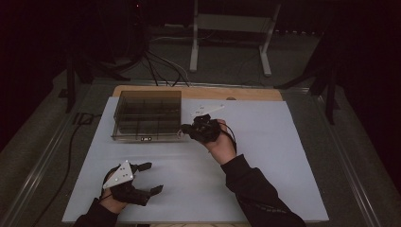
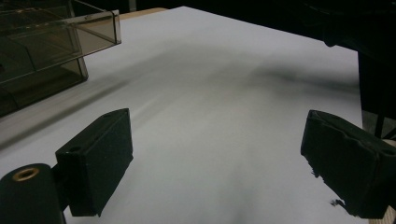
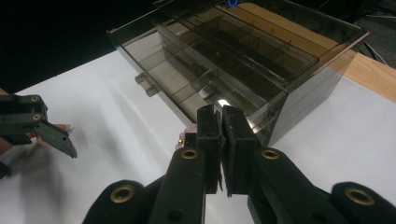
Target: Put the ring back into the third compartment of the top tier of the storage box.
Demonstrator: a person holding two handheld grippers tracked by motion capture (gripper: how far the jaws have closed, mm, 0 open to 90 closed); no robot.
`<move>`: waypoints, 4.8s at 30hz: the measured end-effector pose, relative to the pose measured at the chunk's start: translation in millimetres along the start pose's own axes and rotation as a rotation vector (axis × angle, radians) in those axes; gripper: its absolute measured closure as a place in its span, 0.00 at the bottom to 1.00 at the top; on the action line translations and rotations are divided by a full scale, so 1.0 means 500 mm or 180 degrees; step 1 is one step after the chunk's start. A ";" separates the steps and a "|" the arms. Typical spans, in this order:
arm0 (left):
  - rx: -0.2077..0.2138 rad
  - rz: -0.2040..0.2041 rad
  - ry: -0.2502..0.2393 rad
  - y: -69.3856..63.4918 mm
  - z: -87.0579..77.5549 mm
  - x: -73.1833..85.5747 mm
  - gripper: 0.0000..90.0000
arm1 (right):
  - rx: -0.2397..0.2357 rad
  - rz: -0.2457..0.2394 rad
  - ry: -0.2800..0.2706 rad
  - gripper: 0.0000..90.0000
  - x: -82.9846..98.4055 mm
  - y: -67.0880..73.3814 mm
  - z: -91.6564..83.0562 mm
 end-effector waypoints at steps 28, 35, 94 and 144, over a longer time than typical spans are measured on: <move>0.0013 0.0009 -0.0017 -0.001 -0.001 -0.002 0.12 | 0.0010 0.0010 -0.0069 0.97 -0.056 0.015 0.035; 0.0018 0.0008 -0.0017 -0.001 -0.001 -0.001 0.12 | 0.0029 0.0014 -0.0081 0.97 -0.070 0.019 0.052; 0.0032 0.0002 -0.0052 0.000 0.003 -0.004 0.11 | -0.0395 0.0047 -0.0267 0.00 -0.035 0.008 0.047; 0.0065 0.0054 -0.0042 -0.004 0.003 -0.004 0.11 | -0.0154 0.0072 -0.0019 0.00 0.144 -0.042 -0.032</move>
Point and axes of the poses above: each handheld gripper's, and its own axes: z roughly forward along the jaws, x roughly out of its underside, y roughly to its left, the point moved 6 cm from there along z, roughly forward along the jaws, and after that the axes turned 10 degrees about x, right-handed, at the moved point
